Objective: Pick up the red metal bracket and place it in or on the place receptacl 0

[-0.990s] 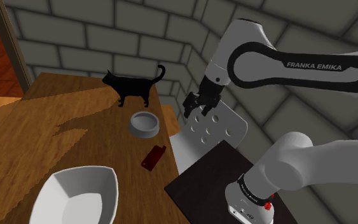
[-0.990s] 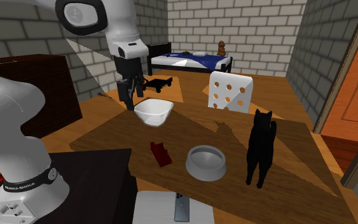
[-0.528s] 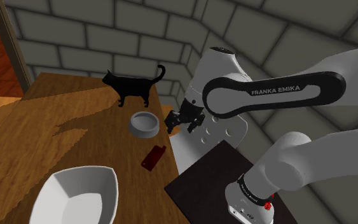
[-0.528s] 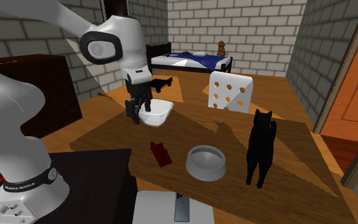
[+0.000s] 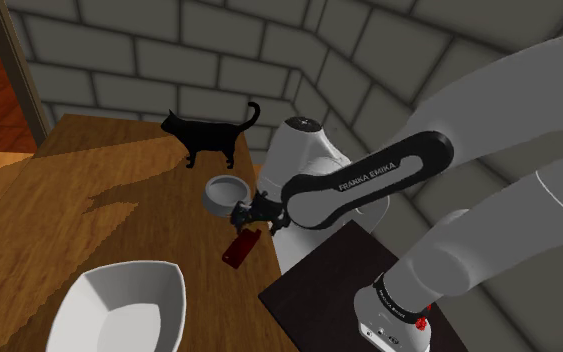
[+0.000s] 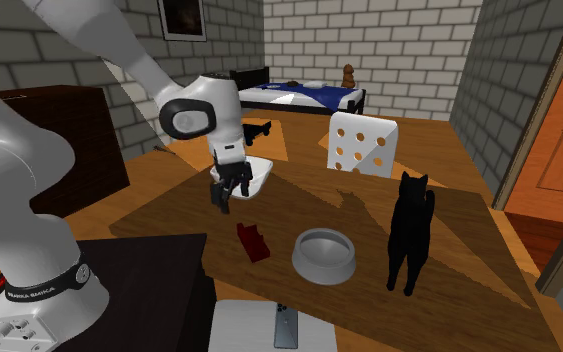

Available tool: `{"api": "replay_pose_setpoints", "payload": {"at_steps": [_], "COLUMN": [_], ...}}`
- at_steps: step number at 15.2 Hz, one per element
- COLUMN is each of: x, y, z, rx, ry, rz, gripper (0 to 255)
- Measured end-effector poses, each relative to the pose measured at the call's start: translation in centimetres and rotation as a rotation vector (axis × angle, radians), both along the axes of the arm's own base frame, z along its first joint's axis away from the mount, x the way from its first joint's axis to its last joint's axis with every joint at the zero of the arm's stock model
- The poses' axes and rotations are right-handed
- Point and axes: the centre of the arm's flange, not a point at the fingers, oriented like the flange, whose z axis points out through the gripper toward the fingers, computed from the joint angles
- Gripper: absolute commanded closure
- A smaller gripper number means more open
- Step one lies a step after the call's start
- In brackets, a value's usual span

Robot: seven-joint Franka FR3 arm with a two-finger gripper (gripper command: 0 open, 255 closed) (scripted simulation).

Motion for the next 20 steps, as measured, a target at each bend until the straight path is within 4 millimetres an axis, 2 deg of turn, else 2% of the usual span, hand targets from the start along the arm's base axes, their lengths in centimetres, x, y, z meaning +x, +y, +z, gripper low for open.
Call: {"api": "replay_pose_setpoints", "payload": {"at_steps": [3, 5, 9, 14, 20], "x": [0.5, 1.3, 1.8, 1.9, 1.8], "y": [1.0, 2.5, 3.7, 3.8, 3.8], "z": [-3.5, -5.9, -8.8, -11.3, -11.8], "rx": [-0.009, -0.007, -0.009, -0.009, -0.009], "ry": [0.008, 0.013, 0.013, 0.013, 0.012], "rz": [-0.073, -0.117, -0.155, -0.156, -0.156], "gripper": [0, 0, 0, 0, 0]}}
